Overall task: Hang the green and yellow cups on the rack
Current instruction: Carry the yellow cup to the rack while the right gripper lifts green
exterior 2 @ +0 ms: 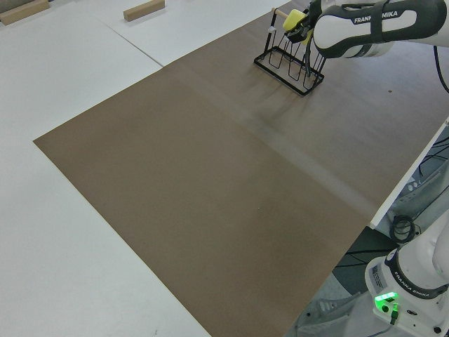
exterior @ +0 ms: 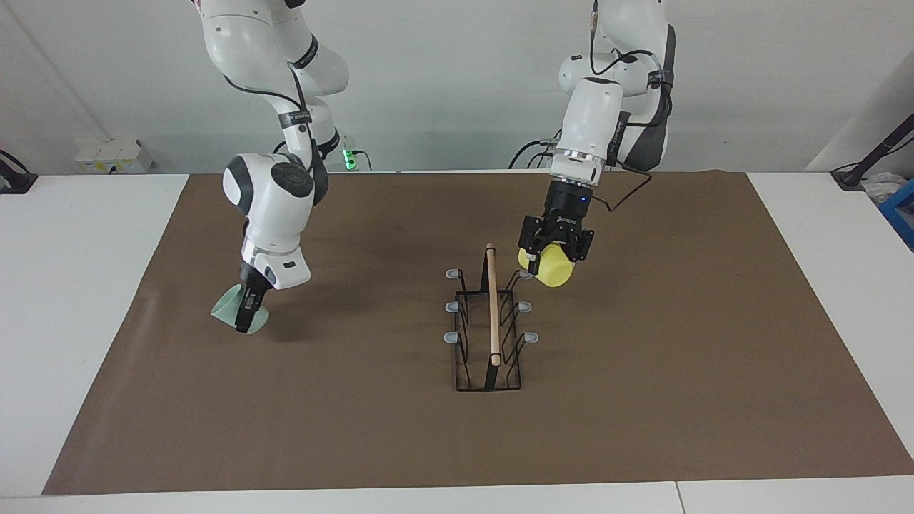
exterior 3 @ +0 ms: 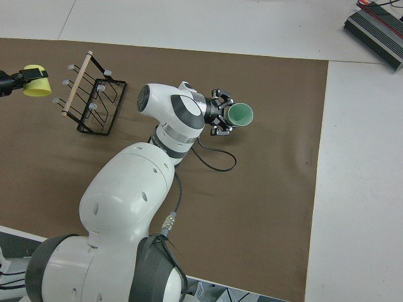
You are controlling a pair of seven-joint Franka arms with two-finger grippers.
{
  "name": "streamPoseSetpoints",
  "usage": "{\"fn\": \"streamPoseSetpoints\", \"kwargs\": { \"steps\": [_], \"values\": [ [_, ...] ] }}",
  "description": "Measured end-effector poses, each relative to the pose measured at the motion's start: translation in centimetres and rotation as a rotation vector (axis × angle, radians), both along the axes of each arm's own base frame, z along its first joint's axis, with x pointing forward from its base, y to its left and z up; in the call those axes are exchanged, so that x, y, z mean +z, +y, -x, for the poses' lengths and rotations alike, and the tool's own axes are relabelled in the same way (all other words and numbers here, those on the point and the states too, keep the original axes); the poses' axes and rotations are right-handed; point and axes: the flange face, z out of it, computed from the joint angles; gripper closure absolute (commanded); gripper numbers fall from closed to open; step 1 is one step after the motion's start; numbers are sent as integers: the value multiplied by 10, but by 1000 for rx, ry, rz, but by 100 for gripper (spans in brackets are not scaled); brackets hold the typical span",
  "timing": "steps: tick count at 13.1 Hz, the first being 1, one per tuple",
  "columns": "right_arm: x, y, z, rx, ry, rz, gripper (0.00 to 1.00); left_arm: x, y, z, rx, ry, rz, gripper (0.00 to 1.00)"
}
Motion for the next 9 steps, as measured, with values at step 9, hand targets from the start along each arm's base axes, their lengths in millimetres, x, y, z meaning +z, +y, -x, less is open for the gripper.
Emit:
{"fn": "streamPoseSetpoints", "kwargs": {
  "steps": [9],
  "values": [
    [80, 40, 12, -156, -22, -489, 45, -24, 5, 16, -35, -107, 99, 100]
  ]
}}
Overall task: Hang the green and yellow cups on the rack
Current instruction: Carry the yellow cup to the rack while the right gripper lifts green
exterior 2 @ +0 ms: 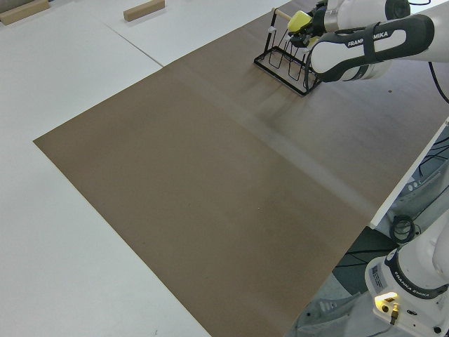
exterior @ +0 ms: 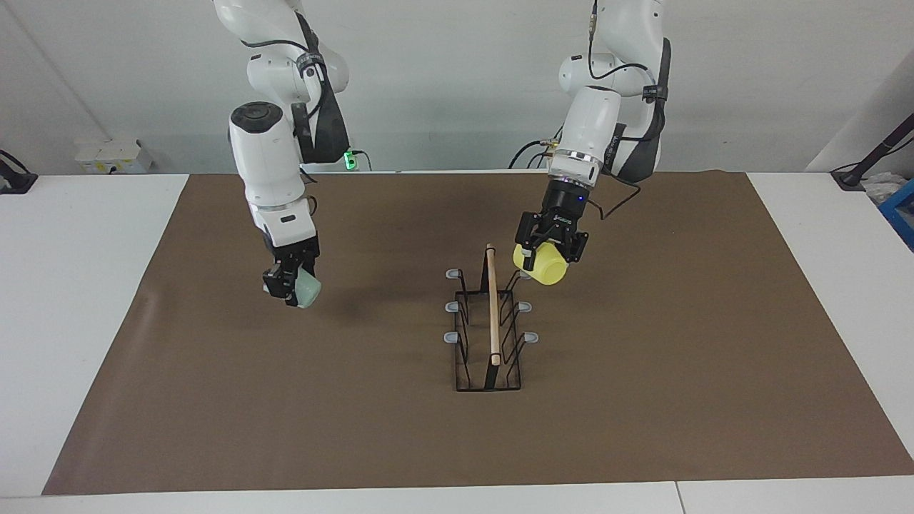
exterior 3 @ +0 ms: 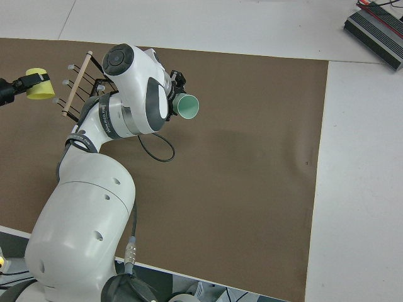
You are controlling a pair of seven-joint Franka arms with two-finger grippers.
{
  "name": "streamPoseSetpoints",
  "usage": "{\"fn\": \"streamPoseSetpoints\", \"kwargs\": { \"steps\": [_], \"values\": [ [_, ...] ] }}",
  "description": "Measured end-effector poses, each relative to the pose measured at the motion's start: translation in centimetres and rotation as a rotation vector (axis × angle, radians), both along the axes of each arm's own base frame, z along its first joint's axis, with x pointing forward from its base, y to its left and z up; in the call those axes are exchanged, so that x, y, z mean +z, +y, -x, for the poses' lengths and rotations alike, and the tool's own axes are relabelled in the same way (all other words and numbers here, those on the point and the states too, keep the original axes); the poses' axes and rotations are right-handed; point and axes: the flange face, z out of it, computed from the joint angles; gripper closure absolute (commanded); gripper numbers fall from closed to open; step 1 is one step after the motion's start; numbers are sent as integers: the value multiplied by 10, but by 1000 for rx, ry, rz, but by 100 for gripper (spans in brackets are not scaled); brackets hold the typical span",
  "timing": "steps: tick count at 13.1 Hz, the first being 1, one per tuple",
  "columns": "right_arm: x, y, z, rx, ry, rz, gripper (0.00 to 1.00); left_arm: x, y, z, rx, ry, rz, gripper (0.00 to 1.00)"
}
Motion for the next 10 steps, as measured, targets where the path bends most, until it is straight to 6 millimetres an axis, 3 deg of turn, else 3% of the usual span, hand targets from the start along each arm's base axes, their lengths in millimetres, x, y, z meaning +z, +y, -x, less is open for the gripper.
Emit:
{"fn": "streamPoseSetpoints", "kwargs": {
  "steps": [4, 8, 10],
  "values": [
    [21, 6, 5, -53, -6, -196, 45, -8, 2, 4, -22, -39, 18, 100],
    [37, 32, 14, -74, -4, -388, 45, -9, 7, 2, -17, -42, 12, 100],
    [42, 35, 15, -61, -13, -488, 45, -11, 7, 1, -41, -53, -16, 100]
  ]
}}
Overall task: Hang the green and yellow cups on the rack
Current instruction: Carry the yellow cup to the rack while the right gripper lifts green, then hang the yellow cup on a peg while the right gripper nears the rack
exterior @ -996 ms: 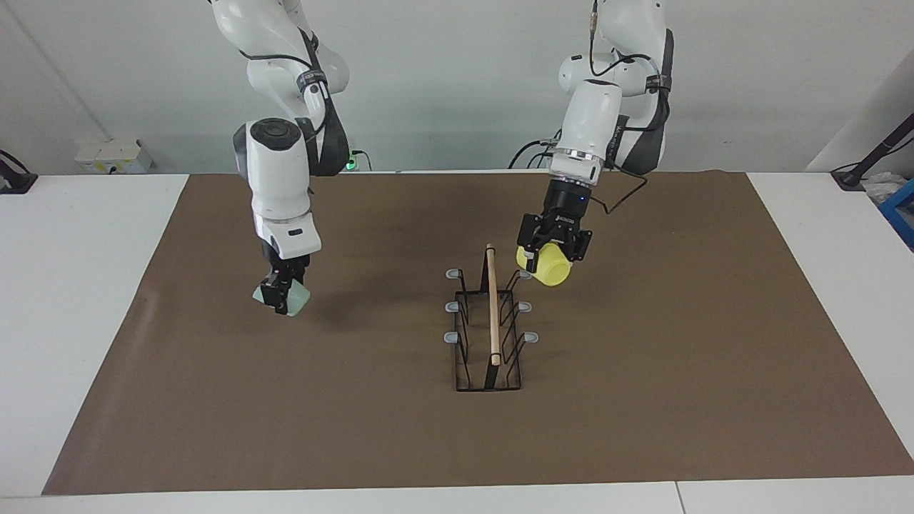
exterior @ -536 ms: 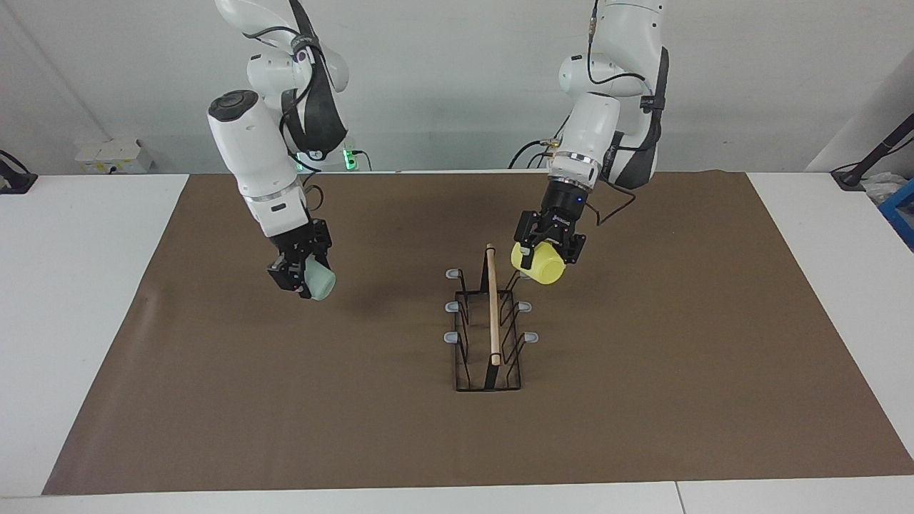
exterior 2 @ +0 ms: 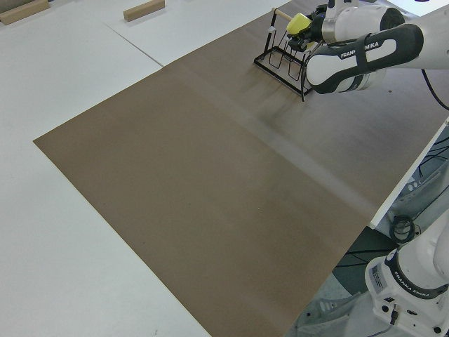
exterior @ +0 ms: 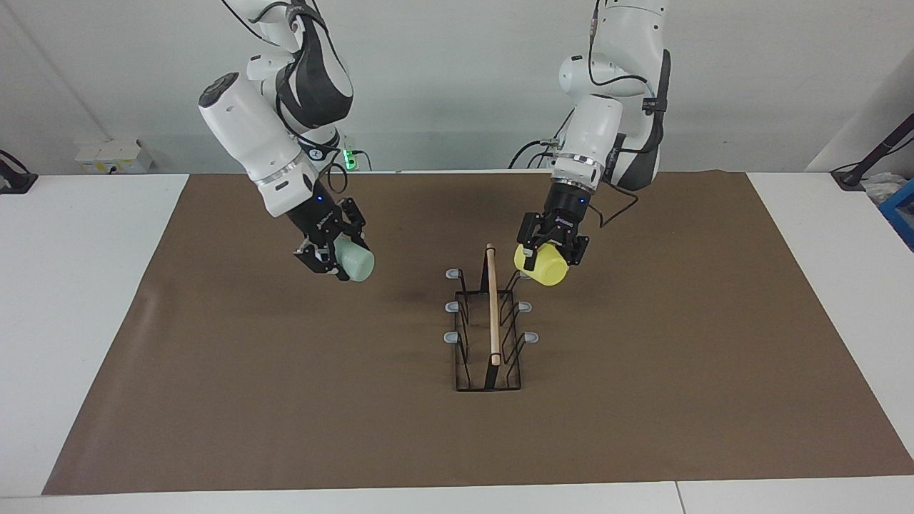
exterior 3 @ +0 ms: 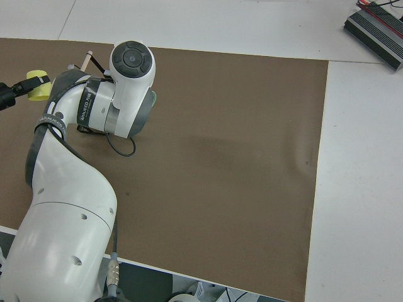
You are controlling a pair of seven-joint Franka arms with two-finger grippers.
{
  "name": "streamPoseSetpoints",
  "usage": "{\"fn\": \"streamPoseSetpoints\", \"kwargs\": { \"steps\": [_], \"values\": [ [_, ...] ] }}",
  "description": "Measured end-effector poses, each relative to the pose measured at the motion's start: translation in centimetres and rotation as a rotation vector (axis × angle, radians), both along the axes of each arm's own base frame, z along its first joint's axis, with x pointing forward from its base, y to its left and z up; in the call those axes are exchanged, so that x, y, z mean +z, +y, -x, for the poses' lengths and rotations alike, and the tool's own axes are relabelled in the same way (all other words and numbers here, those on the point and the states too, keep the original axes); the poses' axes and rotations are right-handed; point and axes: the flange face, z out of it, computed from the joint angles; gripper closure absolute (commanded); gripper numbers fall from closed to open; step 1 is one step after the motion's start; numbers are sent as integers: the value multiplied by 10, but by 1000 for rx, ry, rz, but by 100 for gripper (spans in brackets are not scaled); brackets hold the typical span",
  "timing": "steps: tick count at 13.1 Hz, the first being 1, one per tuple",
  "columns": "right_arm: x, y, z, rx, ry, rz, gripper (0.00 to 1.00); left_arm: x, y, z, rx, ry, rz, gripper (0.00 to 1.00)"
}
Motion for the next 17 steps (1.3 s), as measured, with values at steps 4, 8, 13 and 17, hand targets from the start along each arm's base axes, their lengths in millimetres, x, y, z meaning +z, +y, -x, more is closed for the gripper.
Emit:
{"fn": "streamPoseSetpoints", "kwargs": {
  "steps": [4, 8, 13, 17],
  "values": [
    [3, -7, -2, 0, -39, -165, 45, -10, 11, -6, -48, -23, -78, 100],
    [6, -5, 2, -7, -88, -331, 45, -10, 1, -7, -64, -28, -68, 100],
    [8, -3, 14, -67, -144, -541, 45, -10, -10, -14, -63, -21, -34, 100],
    [-13, -3, 23, -78, -209, -627, 45, -31, -11, -18, -60, 22, -28, 100]
  ]
}}
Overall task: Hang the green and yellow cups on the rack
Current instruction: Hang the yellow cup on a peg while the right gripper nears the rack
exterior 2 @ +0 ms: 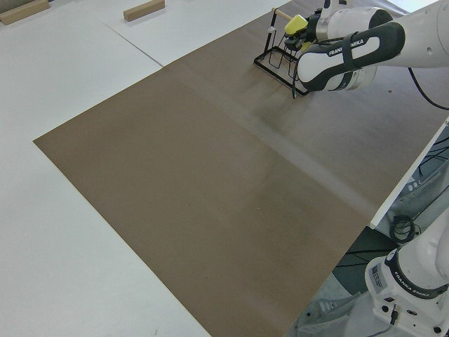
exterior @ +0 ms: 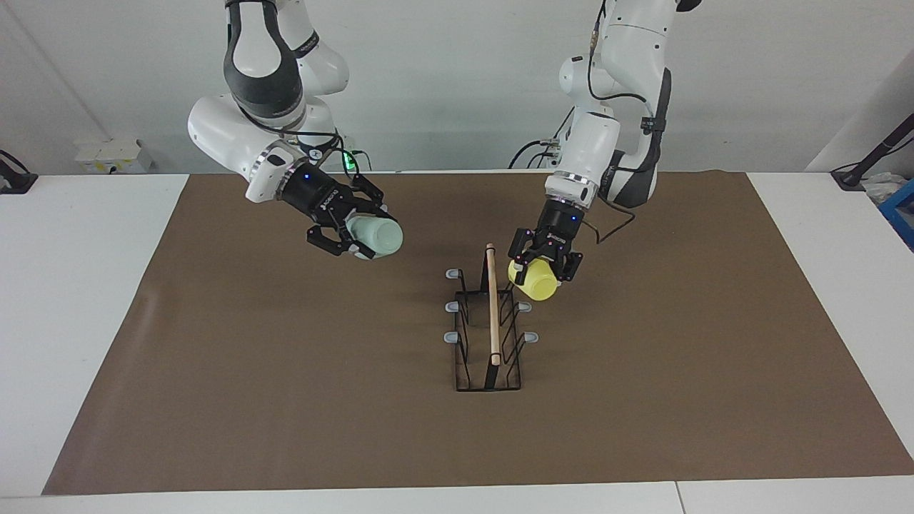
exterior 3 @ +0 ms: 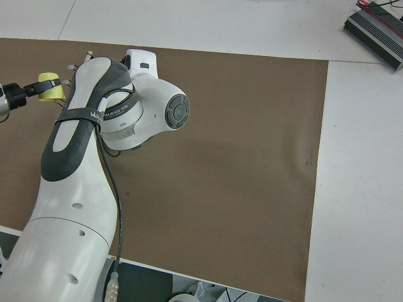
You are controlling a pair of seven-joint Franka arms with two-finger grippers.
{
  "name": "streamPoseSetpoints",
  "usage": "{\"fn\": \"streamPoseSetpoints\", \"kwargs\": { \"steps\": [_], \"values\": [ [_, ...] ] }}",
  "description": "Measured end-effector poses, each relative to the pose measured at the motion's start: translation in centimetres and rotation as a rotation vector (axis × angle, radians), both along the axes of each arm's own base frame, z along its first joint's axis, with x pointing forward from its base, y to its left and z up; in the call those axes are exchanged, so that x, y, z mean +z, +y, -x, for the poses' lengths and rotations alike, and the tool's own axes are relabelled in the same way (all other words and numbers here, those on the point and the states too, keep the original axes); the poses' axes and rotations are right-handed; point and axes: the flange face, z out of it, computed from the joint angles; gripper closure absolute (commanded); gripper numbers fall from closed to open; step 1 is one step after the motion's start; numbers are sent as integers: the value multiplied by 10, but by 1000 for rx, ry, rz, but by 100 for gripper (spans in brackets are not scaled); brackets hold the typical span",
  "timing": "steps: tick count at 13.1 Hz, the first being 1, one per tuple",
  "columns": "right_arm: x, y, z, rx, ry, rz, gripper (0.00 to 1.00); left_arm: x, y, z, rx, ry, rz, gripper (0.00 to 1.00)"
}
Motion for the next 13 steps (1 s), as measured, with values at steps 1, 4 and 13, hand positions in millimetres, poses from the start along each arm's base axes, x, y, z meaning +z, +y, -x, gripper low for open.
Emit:
{"fn": "streamPoseSetpoints", "kwargs": {
  "steps": [1, 4, 13],
  "values": [
    [-9, 2, 3, -8, -12, -23, 45, -3, 0, 1, -1, 6, -1, 100],
    [-26, 27, 15, -21, -9, -108, 45, -17, 0, 11, -8, 35, -14, 100],
    [-76, 51, 26, -80, -37, -154, 45, -20, -4, 38, -9, 64, -2, 86]
  ]
}}
